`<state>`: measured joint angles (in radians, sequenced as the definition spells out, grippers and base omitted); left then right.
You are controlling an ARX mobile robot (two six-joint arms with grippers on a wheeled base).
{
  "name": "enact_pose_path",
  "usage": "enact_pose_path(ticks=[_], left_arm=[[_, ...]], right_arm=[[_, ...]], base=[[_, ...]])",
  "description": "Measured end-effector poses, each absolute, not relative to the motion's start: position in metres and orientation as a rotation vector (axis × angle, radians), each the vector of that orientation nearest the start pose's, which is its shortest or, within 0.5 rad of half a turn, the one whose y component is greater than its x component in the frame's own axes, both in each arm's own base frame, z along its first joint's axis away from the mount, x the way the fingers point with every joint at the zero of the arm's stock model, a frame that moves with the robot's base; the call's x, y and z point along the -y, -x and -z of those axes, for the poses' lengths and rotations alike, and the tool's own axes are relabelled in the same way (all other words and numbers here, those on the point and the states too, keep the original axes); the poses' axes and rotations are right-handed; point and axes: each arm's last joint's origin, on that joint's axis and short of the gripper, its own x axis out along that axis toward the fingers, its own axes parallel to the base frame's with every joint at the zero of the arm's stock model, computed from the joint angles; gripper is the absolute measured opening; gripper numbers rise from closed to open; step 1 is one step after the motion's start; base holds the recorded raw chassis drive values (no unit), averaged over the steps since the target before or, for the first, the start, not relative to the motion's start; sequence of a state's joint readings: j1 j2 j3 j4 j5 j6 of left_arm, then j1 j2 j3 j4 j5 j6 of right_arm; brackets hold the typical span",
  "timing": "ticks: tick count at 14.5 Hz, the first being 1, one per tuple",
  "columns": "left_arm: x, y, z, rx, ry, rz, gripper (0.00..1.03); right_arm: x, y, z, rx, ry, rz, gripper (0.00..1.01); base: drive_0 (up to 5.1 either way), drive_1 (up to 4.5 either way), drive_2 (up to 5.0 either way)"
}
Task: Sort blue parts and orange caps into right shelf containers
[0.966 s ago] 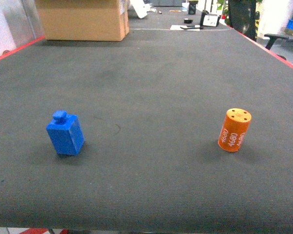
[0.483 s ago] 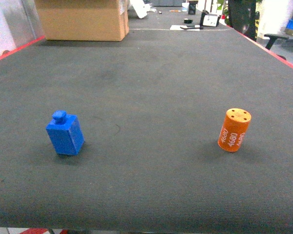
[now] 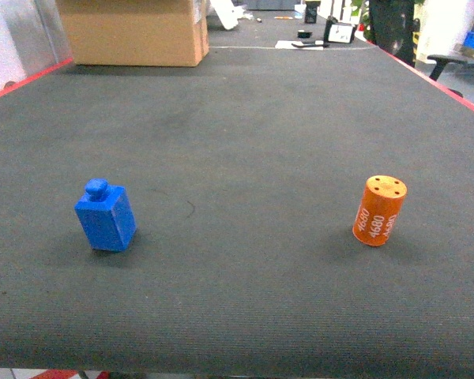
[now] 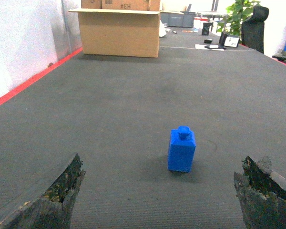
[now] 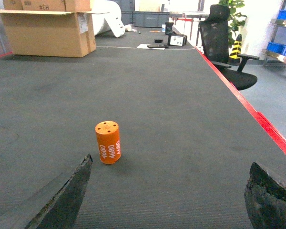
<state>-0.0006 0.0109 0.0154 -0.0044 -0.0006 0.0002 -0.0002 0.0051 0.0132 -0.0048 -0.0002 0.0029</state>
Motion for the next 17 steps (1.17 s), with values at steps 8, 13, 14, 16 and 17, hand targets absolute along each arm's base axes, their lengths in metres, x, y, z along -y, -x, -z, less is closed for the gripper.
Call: enact_pose_path(ticks=[8,13,14,16,17], left_arm=[[0.0000,-0.0974,-0.1675,0.000,0.000,0.000,0.98],[0.0000,-0.0974,-0.1675,0.000,0.000,0.000,0.98],[0.0000,-0.0974,-0.1675,0.000,0.000,0.000,0.98],[0.0000,-0.0974,-0.1675,0.000,0.000,0.000,0.98],[0.0001,-0.0974,-0.1675,0.000,0.000,0.000,0.98]], right_arm=[[0.0000,-0.0972,-0.1671,0.003,-0.003,0.000,0.98],[0.0000,-0.0972,-0.1671,0.003,-0.003,0.000,0.98],[0.0000,-0.0972,-0.1671,0.003,-0.003,0.000,0.98],[0.0000,-0.0972,-0.1671,0.003,-0.003,0.000,0.98],[0.0000,-0.0972,-0.1671,0.003,-0.003,0.000,0.98]], base=[[0.0,0.00,0.0],[0.0,0.00,0.0],[0.0,0.00,0.0],[0.0,0.00,0.0],[0.0,0.00,0.0]])
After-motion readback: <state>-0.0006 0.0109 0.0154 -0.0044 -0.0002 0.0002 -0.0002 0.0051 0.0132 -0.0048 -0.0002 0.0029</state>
